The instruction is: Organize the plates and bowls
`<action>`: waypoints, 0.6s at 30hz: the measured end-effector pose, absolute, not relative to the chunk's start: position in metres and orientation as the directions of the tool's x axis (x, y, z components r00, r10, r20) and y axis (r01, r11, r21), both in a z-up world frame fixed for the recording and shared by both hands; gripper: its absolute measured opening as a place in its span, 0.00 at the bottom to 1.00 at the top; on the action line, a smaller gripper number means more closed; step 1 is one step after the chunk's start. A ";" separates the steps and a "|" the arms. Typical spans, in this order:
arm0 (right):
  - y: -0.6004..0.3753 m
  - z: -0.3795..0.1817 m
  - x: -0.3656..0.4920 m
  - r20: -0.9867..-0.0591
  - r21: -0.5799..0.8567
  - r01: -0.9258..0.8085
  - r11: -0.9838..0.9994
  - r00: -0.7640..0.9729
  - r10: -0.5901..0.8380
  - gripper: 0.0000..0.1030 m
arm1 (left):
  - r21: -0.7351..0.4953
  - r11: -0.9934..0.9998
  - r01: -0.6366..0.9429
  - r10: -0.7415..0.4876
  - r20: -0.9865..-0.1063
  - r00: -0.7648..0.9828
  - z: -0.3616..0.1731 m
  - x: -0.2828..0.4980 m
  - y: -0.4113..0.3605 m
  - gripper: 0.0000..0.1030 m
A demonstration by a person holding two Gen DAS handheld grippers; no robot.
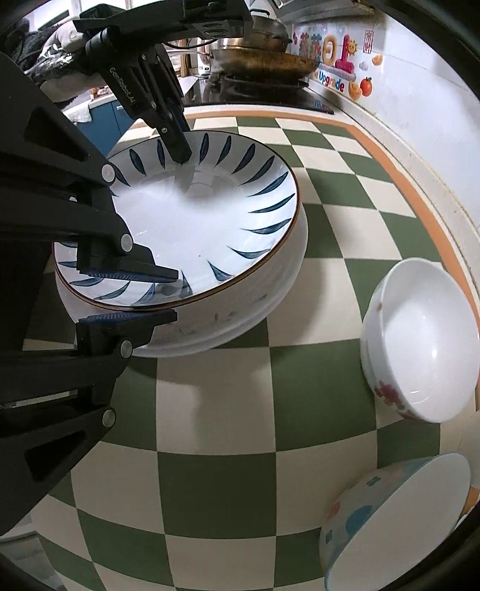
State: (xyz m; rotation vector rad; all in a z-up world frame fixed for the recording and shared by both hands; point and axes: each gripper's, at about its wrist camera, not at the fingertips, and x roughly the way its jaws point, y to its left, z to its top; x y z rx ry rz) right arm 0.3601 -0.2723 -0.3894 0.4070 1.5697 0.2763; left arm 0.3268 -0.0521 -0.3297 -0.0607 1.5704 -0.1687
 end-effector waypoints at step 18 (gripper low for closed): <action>-0.263 -0.392 0.370 -0.933 0.357 0.042 0.933 -0.036 0.358 0.19 | -0.153 0.988 0.015 -0.153 -0.988 -0.022 -0.344 0.327 -0.050 0.21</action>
